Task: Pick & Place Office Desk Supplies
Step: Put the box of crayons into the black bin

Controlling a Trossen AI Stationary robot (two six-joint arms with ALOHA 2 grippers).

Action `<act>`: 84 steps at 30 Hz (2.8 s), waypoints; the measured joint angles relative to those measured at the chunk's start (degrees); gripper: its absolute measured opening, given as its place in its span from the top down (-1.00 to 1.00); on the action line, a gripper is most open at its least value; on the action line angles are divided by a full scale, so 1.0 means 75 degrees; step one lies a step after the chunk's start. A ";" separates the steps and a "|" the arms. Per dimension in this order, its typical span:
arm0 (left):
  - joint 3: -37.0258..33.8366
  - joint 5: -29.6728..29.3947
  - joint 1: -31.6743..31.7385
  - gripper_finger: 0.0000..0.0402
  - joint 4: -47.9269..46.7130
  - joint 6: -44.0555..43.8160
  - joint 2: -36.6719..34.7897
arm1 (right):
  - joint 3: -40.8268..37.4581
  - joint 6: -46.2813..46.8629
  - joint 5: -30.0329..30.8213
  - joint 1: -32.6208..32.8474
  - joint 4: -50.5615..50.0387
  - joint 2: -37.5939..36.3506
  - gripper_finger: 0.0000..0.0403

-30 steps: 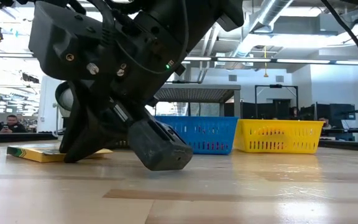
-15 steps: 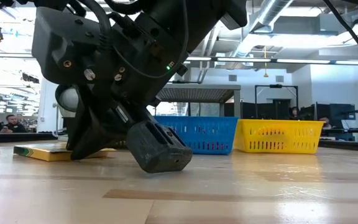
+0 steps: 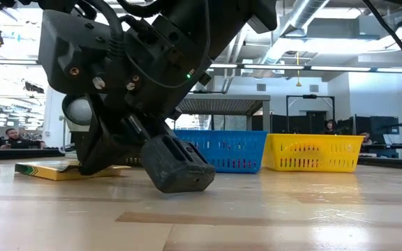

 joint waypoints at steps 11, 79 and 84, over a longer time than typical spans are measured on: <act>-0.0003 -0.0001 0.0000 0.16 0.0003 -0.0003 0.0000 | 0.0000 0.0087 0.0380 0.0039 -0.0008 -0.0003 0.99; 0.0000 -0.3810 0.0482 0.16 -0.0976 -0.0243 0.1034 | 0.0166 0.0121 0.2387 -0.0595 -0.0992 -0.2754 1.00; 0.0003 -0.3810 0.0621 0.16 -0.0888 -0.0254 0.1075 | 0.0166 0.0106 0.2365 -0.0593 -0.0994 -0.2754 1.00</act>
